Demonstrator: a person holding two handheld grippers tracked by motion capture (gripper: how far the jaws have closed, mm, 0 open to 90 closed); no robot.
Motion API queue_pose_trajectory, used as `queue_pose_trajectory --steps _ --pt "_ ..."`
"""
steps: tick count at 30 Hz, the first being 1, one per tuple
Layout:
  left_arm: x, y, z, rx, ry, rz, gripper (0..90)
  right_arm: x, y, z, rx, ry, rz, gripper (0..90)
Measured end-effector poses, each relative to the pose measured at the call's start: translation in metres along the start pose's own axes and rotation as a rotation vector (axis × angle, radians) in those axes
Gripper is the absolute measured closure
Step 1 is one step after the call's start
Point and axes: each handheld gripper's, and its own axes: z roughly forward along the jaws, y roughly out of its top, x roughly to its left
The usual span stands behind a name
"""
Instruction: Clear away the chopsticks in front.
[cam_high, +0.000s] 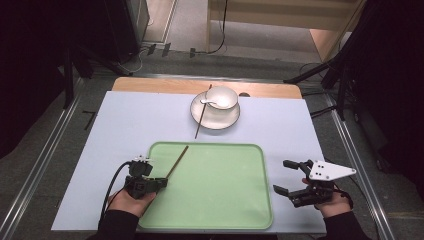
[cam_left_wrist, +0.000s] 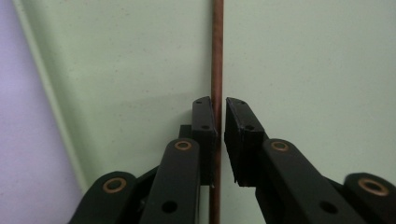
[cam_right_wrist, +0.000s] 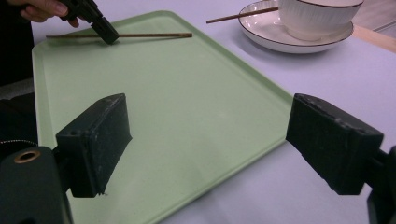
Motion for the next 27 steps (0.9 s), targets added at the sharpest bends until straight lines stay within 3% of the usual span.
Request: queue_pose_trajectory --steps 12,15,23,27 --pt "0.001 0.002 -0.001 0.015 -0.024 0.015 75.8 0.000 0.000 0.000 0.000 0.001 0.002 14.3" --pt "0.000 0.004 -0.003 0.000 -0.044 0.045 69.5 0.001 0.000 -0.001 0.000 0.001 0.005 14.3" --pt "0.001 0.015 -0.010 -0.066 -0.080 0.165 41.4 0.001 -0.002 -0.003 0.000 -0.004 0.008 14.3" --pt "0.007 0.026 -0.008 -0.080 -0.110 0.174 38.4 0.003 -0.002 -0.004 0.000 -0.005 0.009 14.3"
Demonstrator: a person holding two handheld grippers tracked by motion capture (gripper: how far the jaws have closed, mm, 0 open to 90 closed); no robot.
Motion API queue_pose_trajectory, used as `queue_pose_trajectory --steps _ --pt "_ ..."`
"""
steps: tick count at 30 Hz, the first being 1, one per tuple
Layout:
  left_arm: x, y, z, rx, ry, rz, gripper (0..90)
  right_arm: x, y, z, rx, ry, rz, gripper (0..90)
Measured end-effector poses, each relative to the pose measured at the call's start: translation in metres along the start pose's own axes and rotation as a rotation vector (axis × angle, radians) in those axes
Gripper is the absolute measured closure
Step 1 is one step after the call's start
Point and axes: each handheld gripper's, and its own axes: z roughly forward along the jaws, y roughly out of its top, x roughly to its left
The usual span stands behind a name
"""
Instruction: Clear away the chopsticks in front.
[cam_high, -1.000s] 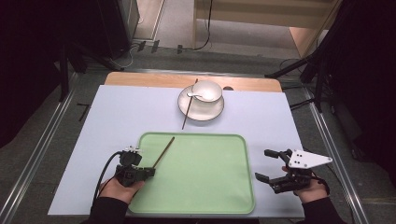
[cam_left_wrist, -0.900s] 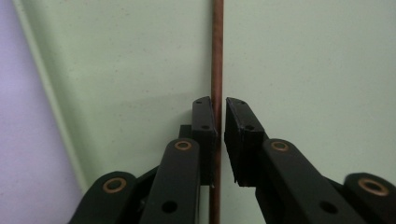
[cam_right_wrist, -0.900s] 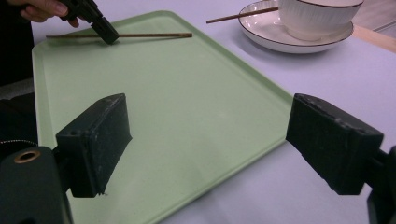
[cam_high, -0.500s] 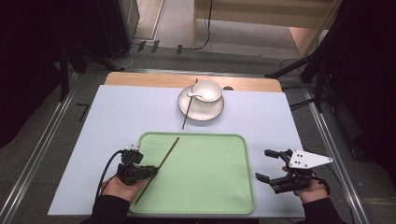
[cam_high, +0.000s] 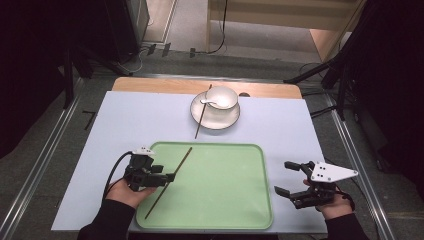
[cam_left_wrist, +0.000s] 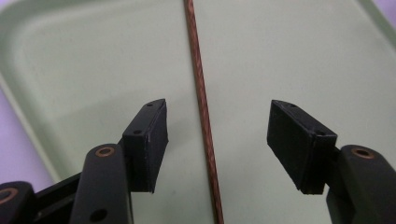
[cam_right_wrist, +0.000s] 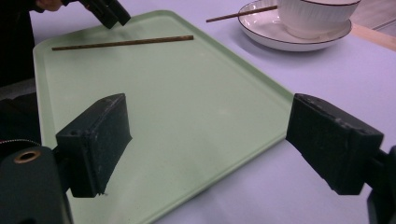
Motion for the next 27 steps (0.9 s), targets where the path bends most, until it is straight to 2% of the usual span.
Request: queue_pose_trajectory --steps 2,6,12,15,19,21,24,27 --pt "0.004 0.004 0.003 0.012 -0.017 -0.010 36.0 0.000 0.000 0.000 -0.001 0.001 0.001 14.3" --pt "0.010 0.014 0.008 0.035 -0.014 0.012 34.7 0.001 -0.001 -0.002 0.002 -0.005 0.004 14.3" --pt "0.007 0.038 0.008 0.032 -0.005 0.032 33.5 0.000 -0.003 -0.005 -0.001 -0.021 0.017 14.3" --pt "0.005 0.054 0.011 0.020 -0.014 0.056 33.6 0.000 -0.004 -0.005 0.001 -0.021 0.022 14.3" --pt "0.007 0.079 0.016 0.004 -0.039 0.052 33.6 -0.001 -0.006 -0.005 0.018 -0.033 0.031 14.4" --pt "0.007 0.092 0.020 0.007 -0.027 0.060 33.5 -0.001 -0.006 -0.006 0.012 -0.035 0.028 14.5" --pt "0.007 0.111 0.024 0.004 -0.015 0.077 33.5 0.003 0.000 -0.008 -0.041 -0.019 -0.010 14.2" --pt "0.007 0.128 0.031 0.004 -0.010 0.086 33.6 0.004 -0.001 -0.006 -0.019 -0.017 -0.019 14.2"
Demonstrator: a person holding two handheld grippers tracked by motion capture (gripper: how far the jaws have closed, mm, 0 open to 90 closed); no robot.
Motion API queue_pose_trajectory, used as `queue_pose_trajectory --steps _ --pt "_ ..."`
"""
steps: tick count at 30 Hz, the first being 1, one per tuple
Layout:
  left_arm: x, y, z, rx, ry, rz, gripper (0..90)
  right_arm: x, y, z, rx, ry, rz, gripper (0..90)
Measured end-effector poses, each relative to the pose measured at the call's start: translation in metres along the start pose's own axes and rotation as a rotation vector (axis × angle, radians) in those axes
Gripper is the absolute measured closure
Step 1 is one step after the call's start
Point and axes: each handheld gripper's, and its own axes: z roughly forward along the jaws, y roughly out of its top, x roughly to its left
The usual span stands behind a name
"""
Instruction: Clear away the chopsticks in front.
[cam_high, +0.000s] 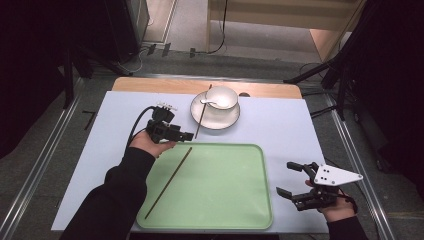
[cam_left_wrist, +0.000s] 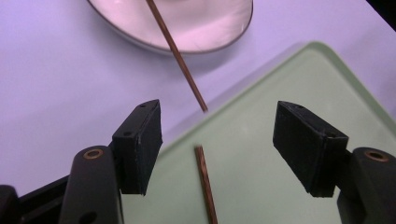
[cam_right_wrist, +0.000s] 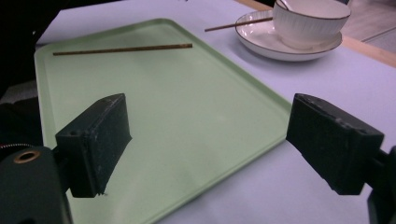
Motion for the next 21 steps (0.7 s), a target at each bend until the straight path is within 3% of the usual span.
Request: queue_pose_trajectory --steps 8,11,13,15,17,21 --pt "0.008 0.033 0.024 0.028 0.029 0.017 34.3 -0.002 -0.002 0.000 0.012 -0.002 0.024 14.2" --pt "0.013 0.045 0.034 0.048 0.076 0.034 34.5 -0.003 -0.003 0.001 0.022 -0.004 0.032 14.2" --pt "0.017 0.053 0.040 0.053 0.079 0.038 34.6 -0.003 -0.004 0.000 0.020 -0.005 0.035 14.2" --pt "0.020 0.061 0.046 0.042 0.077 0.016 35.4 -0.004 -0.004 0.000 0.016 -0.006 0.034 14.2" --pt "0.021 0.068 0.052 0.046 0.082 0.026 37.1 -0.004 -0.005 -0.001 0.015 -0.005 0.036 14.2" --pt "0.023 0.075 0.064 0.044 0.085 0.016 40.2 -0.005 -0.006 -0.002 0.016 -0.011 0.042 14.2"
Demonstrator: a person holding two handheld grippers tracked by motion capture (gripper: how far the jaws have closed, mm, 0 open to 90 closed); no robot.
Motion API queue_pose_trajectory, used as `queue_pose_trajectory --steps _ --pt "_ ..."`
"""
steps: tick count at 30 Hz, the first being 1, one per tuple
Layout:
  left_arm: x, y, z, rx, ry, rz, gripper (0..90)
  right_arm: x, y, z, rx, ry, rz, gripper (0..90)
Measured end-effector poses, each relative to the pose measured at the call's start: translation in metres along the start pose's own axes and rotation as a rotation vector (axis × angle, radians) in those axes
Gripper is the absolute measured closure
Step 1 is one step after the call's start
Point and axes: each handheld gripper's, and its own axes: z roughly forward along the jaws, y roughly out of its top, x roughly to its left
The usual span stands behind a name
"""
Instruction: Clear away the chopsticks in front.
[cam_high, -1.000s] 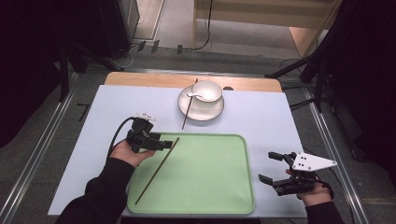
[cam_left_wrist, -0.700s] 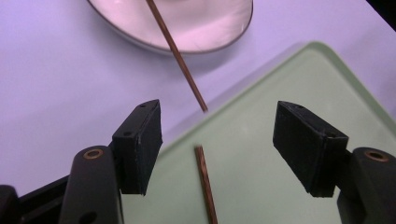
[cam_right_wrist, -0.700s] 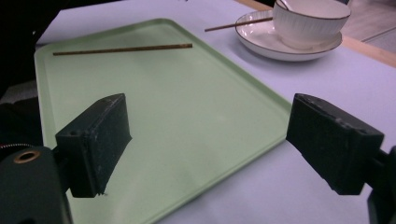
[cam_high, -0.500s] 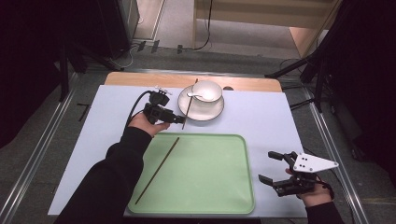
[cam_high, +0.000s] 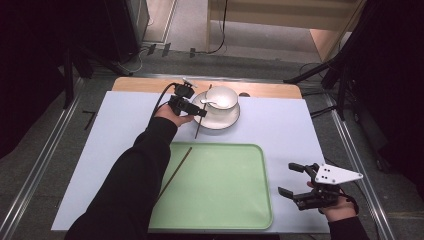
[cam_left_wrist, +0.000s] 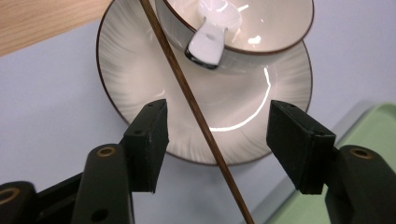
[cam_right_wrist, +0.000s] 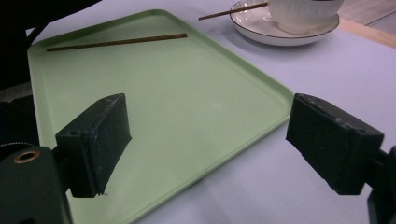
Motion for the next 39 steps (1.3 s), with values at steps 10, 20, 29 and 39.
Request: queue_pose_trajectory --steps 10,20,29,39 --pt "0.006 0.000 0.032 0.043 0.023 -0.063 50.4 -0.002 -0.002 -0.002 -0.001 -0.002 0.006 14.3" --pt "0.012 -0.001 0.046 0.065 0.016 -0.172 69.5 -0.002 -0.002 -0.002 0.000 -0.004 0.008 14.3" --pt "0.015 0.001 0.047 0.055 0.034 -0.293 84.6 -0.002 -0.001 -0.002 -0.001 -0.003 0.006 14.3" --pt "0.021 0.005 0.024 0.013 0.038 -0.312 85.6 -0.002 -0.001 -0.002 -0.004 -0.003 0.006 14.3"
